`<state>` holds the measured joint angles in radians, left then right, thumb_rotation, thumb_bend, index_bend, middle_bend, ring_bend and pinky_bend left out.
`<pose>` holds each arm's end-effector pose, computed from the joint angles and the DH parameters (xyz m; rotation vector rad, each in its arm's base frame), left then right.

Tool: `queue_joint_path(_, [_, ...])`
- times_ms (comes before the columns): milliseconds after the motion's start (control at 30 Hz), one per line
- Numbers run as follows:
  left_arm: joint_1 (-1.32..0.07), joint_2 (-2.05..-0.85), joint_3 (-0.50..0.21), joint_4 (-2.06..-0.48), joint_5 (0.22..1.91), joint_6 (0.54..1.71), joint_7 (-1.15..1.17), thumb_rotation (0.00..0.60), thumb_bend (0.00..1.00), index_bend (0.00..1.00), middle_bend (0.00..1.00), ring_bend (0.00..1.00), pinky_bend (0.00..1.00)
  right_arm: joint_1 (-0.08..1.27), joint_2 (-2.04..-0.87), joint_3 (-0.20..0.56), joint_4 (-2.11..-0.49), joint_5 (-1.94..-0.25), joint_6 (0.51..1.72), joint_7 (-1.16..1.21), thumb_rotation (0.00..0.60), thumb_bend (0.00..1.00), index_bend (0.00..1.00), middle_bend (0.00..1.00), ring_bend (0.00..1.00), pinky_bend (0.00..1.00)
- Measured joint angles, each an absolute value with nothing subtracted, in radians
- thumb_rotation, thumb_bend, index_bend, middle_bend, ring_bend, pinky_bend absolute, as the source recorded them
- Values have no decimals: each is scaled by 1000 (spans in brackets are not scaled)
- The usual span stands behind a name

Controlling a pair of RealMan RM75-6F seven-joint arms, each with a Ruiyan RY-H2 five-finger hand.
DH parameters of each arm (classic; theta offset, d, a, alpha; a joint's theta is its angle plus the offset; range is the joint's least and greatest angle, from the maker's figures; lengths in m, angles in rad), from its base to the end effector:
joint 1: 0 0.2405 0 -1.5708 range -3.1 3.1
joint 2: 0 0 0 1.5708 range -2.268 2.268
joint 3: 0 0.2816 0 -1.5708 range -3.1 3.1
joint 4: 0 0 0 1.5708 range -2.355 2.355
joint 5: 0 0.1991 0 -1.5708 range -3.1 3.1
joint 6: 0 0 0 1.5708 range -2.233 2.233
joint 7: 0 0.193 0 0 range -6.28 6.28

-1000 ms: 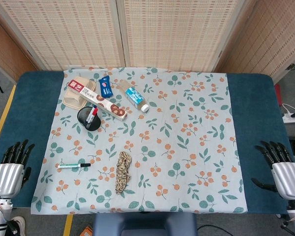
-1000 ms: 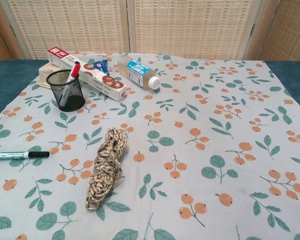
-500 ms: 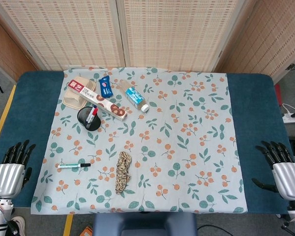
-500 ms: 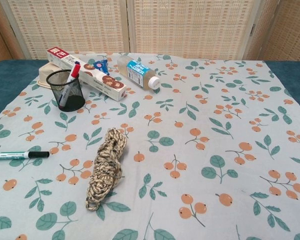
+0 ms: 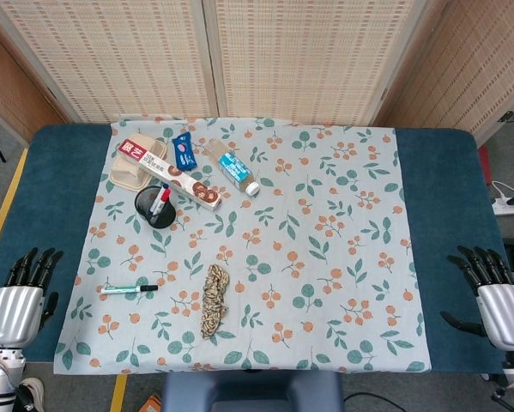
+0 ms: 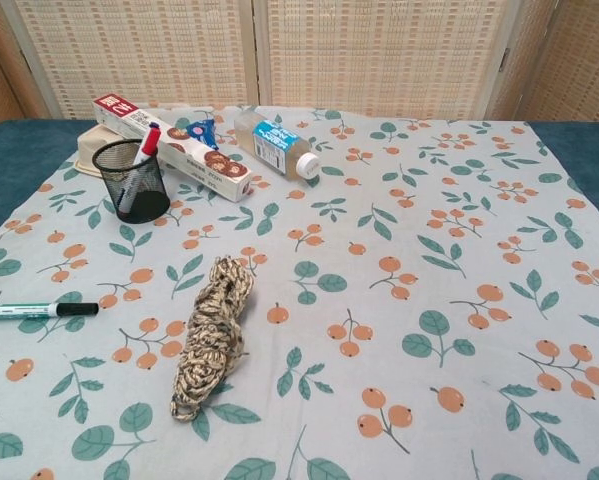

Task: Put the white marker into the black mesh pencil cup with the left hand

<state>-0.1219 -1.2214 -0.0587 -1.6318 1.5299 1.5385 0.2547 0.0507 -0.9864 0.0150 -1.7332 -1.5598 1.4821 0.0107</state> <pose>-0.2993 0.2426 0.1532 -1.4311 -0.7237 -0.8854 -0.3134 -0.2116 0.2019 1.4383 -0.9282 0.8876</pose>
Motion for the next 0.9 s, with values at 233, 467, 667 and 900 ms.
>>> queue_joint_path(233, [-156, -1228, -56, -1764, 1539, 1479, 372, 600, 430, 252, 228, 69, 172, 55, -985, 16, -1727, -1557, 1470, 26, 600, 0, 213, 87, 47, 0])
queue_joint_path(467, [-228, -1338, -74, -1793, 1472, 1361, 508, 600, 429, 272, 247, 82, 177, 55, -983, 16, -1721, -1558, 1469, 41, 600, 0, 213, 87, 47, 0])
queue_joint_path(667, [-283, -1442, -114, -1754, 1368, 1303, 604, 600, 430, 351, 269, 88, 177, 60, -983, 17, -1715, -1551, 1456, 51, 600, 0, 212, 87, 47, 0])
queue_joint_path(900, [-319, -1524, -146, -1690, 1259, 1284, 678, 600, 429, 367, 339, 110, 176, 63, -983, 21, -1706, -1536, 1448, 65, 600, 0, 213, 87, 46, 0])
